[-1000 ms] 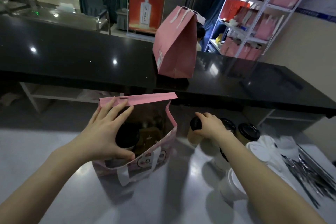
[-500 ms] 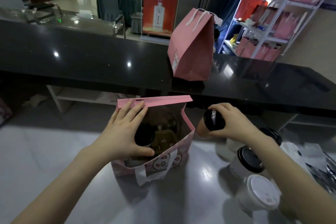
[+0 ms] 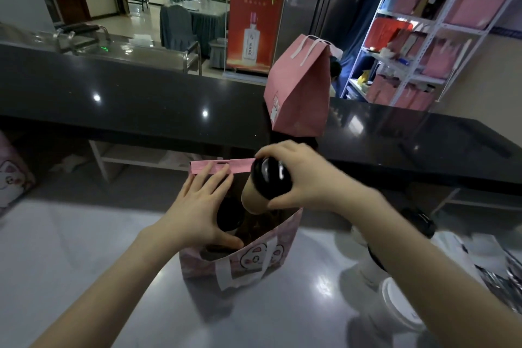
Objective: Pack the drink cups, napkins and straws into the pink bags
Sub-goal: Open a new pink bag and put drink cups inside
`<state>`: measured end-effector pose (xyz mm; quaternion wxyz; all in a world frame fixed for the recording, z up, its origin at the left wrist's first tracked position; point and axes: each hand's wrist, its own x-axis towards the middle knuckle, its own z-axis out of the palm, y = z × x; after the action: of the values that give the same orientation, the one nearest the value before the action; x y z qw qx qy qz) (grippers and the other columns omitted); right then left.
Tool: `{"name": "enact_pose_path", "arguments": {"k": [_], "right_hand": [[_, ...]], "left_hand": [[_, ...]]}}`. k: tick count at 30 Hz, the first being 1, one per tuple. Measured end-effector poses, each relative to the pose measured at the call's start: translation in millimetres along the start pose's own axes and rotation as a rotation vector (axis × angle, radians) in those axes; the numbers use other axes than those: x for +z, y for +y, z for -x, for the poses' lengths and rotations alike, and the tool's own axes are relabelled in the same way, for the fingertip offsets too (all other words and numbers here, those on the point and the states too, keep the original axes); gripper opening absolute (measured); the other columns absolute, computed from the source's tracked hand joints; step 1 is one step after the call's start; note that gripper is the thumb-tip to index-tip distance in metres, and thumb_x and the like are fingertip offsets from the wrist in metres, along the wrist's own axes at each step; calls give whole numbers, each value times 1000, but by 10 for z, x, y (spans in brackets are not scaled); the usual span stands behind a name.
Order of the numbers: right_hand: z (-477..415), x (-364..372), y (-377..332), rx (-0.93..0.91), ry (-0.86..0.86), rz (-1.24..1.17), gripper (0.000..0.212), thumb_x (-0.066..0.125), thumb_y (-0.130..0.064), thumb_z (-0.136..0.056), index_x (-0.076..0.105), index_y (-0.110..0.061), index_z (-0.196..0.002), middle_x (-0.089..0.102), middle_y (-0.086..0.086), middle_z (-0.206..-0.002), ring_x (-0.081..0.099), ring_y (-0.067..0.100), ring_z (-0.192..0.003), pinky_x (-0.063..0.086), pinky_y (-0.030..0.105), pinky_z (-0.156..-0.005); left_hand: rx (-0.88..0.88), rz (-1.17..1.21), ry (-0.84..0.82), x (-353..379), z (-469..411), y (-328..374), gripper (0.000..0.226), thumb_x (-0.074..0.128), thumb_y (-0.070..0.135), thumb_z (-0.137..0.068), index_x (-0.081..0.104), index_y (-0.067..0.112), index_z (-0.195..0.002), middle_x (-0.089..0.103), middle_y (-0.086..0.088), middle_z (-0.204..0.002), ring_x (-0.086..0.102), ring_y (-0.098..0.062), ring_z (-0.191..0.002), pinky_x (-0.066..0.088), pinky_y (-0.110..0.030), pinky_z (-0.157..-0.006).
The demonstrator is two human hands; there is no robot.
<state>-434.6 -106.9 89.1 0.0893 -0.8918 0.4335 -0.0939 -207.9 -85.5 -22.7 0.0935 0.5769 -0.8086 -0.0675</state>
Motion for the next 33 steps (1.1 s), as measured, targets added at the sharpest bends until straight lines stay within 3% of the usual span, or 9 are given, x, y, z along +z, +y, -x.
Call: {"name": "enact_pose_path", "arguments": {"k": [4, 7, 10, 17, 23, 33], "right_hand": [[-39, 454, 26, -4, -88, 138, 77, 78, -31, -66, 40, -34, -133, 41, -5, -131, 36, 19, -119, 45, 37, -96], [-21, 678, 81, -20, -158, 271, 83, 79, -29, -67, 35, -33, -137, 38, -3, -134, 35, 20, -121, 44, 32, -89], [-55, 839, 94, 15, -173, 350, 90, 80, -32, -69, 29, -29, -143, 36, 1, -136, 35, 23, -122, 45, 34, -88], [-218, 1085, 132, 186, -213, 367, 89, 83, -34, -68, 32, -23, -141, 34, 7, -134, 36, 27, -120, 50, 41, -89], [-189, 1287, 263, 319, -230, 280, 95, 84, -29, -70, 27, -24, -145, 25, 10, -146, 32, 32, -129, 48, 51, -95], [-231, 1485, 261, 262, -248, 346, 87, 80, -21, -73, 28, -24, -143, 30, 11, -145, 37, 33, -124, 49, 44, -94]], "left_hand": [[1, -38, 7, 7, 73, 41, 135, 49, 90, -49, -14, 29, -152, -27, 15, -156, -50, -4, -126, -18, -38, -113], [22, -61, 16, 33, 145, 105, 136, 47, 90, -48, -15, 28, -152, -36, 17, -149, -43, -10, -134, -12, -43, -118], [30, -62, 21, 56, 184, 174, 136, 48, 89, -48, -14, 26, -152, -34, 13, -152, -40, -11, -137, -6, -47, -120], [32, -80, 4, 102, 175, 165, 135, 48, 88, -49, -12, 26, -153, -28, 9, -157, -42, -10, -136, -11, -43, -119], [20, -63, -52, 34, 91, 52, 136, 53, 89, -51, -13, 26, -153, -26, 8, -159, -41, -12, -137, -11, -44, -119], [51, -39, -80, 32, 28, -114, 137, 55, 88, -52, -14, 27, -152, -29, 9, -157, -41, -13, -136, -14, -42, -116]]}}
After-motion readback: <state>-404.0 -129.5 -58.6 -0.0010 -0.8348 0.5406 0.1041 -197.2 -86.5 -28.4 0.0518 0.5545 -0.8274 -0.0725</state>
